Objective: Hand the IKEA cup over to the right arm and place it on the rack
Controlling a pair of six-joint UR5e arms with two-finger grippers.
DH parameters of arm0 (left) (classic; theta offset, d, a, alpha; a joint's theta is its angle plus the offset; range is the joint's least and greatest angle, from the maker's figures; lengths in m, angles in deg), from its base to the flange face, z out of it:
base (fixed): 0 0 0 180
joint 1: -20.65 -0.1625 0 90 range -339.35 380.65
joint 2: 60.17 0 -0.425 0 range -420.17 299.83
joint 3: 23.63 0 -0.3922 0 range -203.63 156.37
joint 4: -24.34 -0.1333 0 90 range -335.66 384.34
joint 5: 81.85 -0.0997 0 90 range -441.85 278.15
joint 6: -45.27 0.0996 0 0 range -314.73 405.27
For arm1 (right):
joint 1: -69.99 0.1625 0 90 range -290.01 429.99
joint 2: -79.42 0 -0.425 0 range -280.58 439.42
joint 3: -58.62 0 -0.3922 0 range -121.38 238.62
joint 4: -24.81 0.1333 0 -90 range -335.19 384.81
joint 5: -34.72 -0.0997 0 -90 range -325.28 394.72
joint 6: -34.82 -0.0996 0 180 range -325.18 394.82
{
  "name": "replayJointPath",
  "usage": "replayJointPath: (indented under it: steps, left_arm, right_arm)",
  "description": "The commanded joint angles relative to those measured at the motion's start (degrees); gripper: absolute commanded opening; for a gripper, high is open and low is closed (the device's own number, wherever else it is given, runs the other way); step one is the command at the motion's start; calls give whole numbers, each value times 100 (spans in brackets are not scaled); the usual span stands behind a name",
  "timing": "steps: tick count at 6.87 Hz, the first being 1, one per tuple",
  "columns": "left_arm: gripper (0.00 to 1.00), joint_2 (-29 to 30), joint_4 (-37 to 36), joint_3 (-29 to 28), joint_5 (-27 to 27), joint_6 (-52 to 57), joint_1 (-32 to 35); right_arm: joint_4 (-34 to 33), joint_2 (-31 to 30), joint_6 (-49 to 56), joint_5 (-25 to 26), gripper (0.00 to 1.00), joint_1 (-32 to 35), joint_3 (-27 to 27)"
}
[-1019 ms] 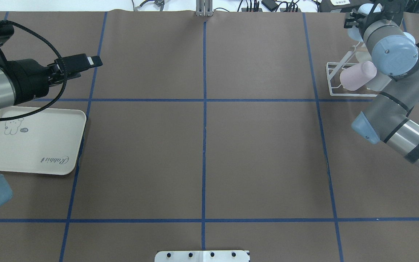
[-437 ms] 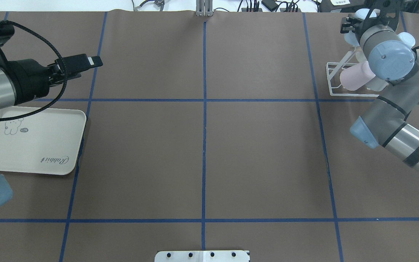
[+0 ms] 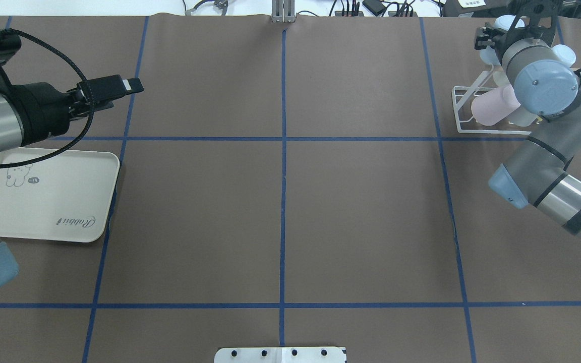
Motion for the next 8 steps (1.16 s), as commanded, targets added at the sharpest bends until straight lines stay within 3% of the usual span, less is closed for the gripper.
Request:
replayJointPath:
  steps: [1, 8]
  left_arm:
    - [100, 3, 0, -9, -1, -5, -4]
    - [100, 3, 0, 0, -1, -14, -4]
  right_arm:
    - [32, -92, -3, -1, 0, 0, 13]
    - [23, -101, -47, -1, 0, -114, -30]
